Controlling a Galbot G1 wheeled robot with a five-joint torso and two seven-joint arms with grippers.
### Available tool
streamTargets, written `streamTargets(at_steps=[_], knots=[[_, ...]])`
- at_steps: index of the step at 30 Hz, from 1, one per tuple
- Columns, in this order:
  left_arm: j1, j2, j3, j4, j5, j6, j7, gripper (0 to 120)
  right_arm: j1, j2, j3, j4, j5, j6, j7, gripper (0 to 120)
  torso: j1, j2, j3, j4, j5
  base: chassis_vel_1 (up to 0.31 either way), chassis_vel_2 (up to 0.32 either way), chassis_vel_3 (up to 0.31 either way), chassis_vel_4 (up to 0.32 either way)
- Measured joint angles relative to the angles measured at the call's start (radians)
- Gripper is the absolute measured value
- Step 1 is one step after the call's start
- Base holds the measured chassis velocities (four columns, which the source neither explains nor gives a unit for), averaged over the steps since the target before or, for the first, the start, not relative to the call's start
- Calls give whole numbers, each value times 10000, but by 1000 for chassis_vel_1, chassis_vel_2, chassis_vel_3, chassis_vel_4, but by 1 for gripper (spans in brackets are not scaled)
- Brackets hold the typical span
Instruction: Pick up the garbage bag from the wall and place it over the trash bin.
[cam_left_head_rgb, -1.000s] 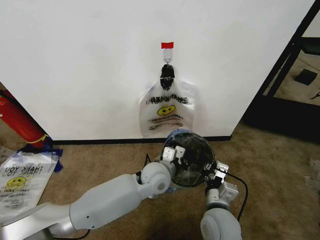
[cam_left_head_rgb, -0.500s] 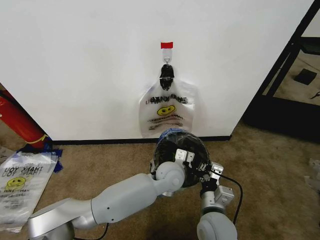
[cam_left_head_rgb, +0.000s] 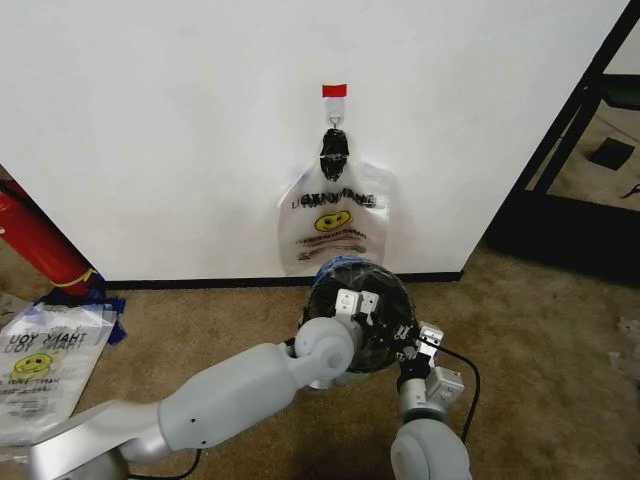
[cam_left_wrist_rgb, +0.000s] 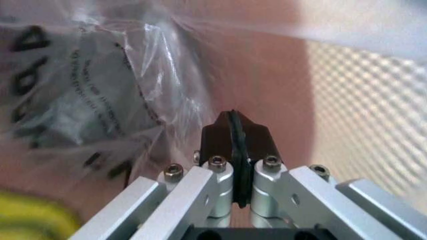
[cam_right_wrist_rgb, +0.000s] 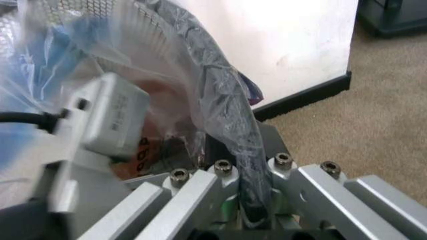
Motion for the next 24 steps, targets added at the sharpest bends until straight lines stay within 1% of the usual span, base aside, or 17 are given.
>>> streamTargets(at_steps=[2,5,6,8,9,10,11,13,14,15,16,19,20,21,22,24], knots=[[65,-30,-12,95,99,-61,35,0,-11,0,23,0,11,0,8,0,0,0,0,2,0,0,0,0,0],[125,204,-135,-376,132,-101,56,0,34,0,128,-43,138,-15,105,0,0,0,0,2,0,0,0,0,0],[125,204,-135,-376,132,-101,56,0,34,0,128,-43,138,-15,105,0,0,0,0,2,0,0,0,0,0],[171,501,-250,-989,134,-110,108,0,168,0,228,-97,435,-124,247,0,0,0,0,2,0,0,0,0,0],[241,842,-384,-1614,157,-166,253,0,313,0,310,-137,774,-256,405,0,0,0,0,1,-1,0,0,0,0],[317,1137,-491,-2052,251,-251,403,0,438,0,389,-169,1076,-342,514,0,0,0,0,2,0,0,0,0,0],[344,1222,-525,-2173,278,-276,446,0,474,0,412,-176,1178,-360,543,0,0,0,0,2,0,0,0,0,0],[527,1614,-748,-2737,370,-419,658,0,678,0,543,-198,1829,-517,713,0,0,0,0,3,0,0,0,0,0],[527,1614,-748,-2737,370,-419,658,0,678,0,543,-198,1829,-517,713,0,0,0,0,3,0,0,0,0,0],[786,1980,-1058,-3190,510,-647,932,0,877,0,678,-202,2463,-704,916,0,0,0,0,5,-1,0,0,0,0],[981,2190,-1278,-3409,639,-791,1146,0,979,0,748,-202,2777,-802,1028,0,0,0,0,3,0,0,0,0,0],[2022,2977,-2217,-4154,1333,-1612,2040,0,1365,0,1030,-130,4094,-1266,1550,0,0,0,0,5,-2,0,0,0,0],[2551,3276,-2583,-4459,1794,-2070,2427,0,1478,1,1142,-41,4622,-1495,1799,0,0,0,-1,6,-2,0,0,0,0],[2753,3375,-2694,-4566,1970,-2246,2557,0,1520,1,1201,1,4859,-1597,1917,0,0,0,-1,5,-2,0,0,0,0],[2753,3375,-2694,-4566,1970,-2246,2557,0,1520,1,1201,1,4859,-1597,1917,0,0,0,-1,5,-2,0,0,0,0],[3658,3643,-3268,-4993,2628,-2984,3025,10,1587,1,1460,138,5634,-1902,2307,0,0,0,-1,7,-2,0,0,0,0]])
